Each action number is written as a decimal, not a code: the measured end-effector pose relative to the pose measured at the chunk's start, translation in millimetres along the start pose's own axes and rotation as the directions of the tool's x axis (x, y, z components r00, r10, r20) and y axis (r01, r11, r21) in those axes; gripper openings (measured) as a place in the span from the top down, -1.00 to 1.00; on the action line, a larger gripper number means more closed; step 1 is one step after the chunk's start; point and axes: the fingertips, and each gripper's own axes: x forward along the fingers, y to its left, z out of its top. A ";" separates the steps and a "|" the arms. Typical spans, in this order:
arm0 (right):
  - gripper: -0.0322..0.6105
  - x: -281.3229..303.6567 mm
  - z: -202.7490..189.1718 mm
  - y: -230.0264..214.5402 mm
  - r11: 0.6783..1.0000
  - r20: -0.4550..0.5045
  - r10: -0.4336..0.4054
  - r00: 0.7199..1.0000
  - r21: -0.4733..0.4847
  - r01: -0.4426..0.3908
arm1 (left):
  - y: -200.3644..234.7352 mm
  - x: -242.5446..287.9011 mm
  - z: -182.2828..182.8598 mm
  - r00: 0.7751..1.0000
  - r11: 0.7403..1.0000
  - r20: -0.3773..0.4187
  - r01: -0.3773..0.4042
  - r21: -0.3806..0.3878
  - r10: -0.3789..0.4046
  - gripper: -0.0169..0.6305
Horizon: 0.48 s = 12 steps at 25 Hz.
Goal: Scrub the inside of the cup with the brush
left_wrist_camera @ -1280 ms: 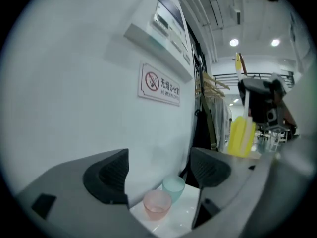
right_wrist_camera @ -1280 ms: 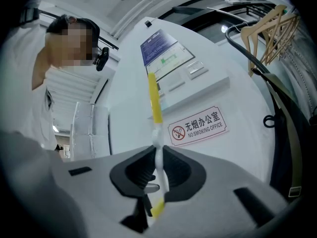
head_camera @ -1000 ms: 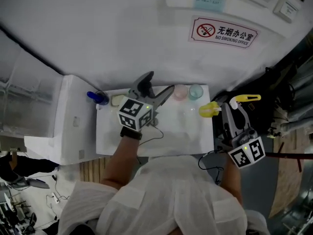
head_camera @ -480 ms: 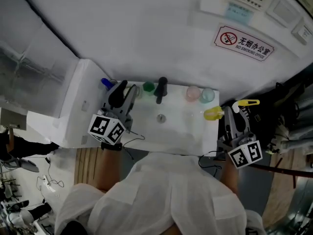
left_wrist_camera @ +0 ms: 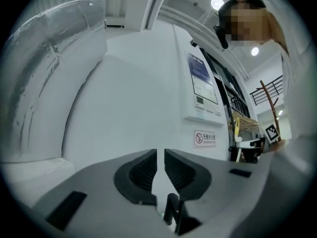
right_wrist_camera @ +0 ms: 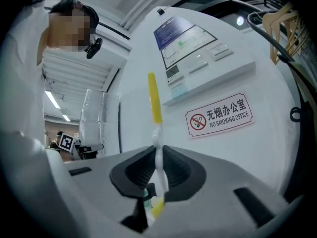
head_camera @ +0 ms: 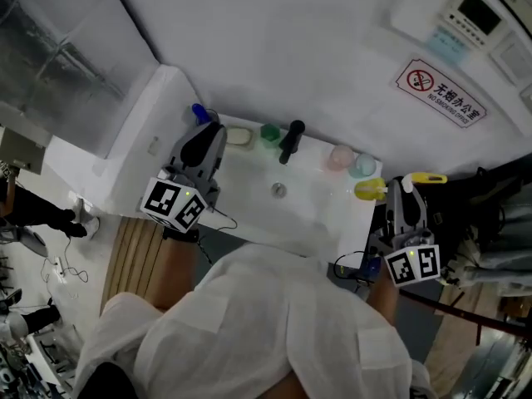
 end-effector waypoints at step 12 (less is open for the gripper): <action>0.78 -5.1 -0.2 6.3 1.000 -0.012 -0.008 1.000 -0.005 0.008 | 4.0 -1.7 -15.3 1.000 0.999 -0.014 0.013 -0.032 -0.013 0.81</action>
